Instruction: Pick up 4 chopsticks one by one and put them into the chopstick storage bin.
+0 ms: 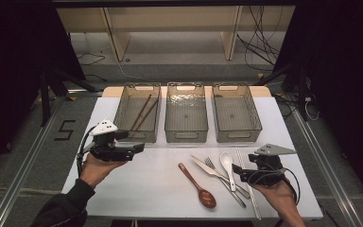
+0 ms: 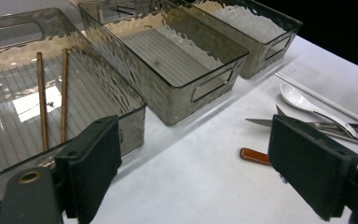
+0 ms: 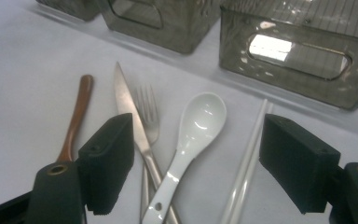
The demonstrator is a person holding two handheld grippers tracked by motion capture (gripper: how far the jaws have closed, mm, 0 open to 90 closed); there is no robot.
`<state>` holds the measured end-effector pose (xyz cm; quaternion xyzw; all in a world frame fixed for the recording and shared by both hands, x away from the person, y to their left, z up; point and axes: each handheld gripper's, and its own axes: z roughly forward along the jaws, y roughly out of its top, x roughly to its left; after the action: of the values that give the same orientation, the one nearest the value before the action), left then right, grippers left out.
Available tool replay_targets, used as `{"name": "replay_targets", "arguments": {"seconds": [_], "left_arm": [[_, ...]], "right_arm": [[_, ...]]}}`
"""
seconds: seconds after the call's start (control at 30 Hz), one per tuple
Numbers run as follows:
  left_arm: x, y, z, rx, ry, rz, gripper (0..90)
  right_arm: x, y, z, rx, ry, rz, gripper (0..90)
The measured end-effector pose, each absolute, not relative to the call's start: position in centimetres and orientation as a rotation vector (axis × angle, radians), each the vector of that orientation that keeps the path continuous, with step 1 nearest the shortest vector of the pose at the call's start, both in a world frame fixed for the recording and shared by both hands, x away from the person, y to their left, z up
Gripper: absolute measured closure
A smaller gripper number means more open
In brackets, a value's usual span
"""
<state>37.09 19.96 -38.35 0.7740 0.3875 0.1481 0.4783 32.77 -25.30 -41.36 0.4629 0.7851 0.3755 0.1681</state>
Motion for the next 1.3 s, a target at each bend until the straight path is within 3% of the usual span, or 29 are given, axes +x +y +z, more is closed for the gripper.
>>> {"name": "replay_targets", "arguments": {"seconds": [0.6, 1.3], "left_arm": [[35.2, 19.7, -39.0, 1.888, 0.893, 0.339, 15.4], [34.8, 19.6, -39.4, 1.922, 0.862, 0.337, 15.5]], "right_arm": [[34.2, -26.5, -43.3, 1.448, 2.345, 0.665, 42.8], [34.8, -25.7, -44.9, 1.501, 2.506, 0.499, 66.9]]}}
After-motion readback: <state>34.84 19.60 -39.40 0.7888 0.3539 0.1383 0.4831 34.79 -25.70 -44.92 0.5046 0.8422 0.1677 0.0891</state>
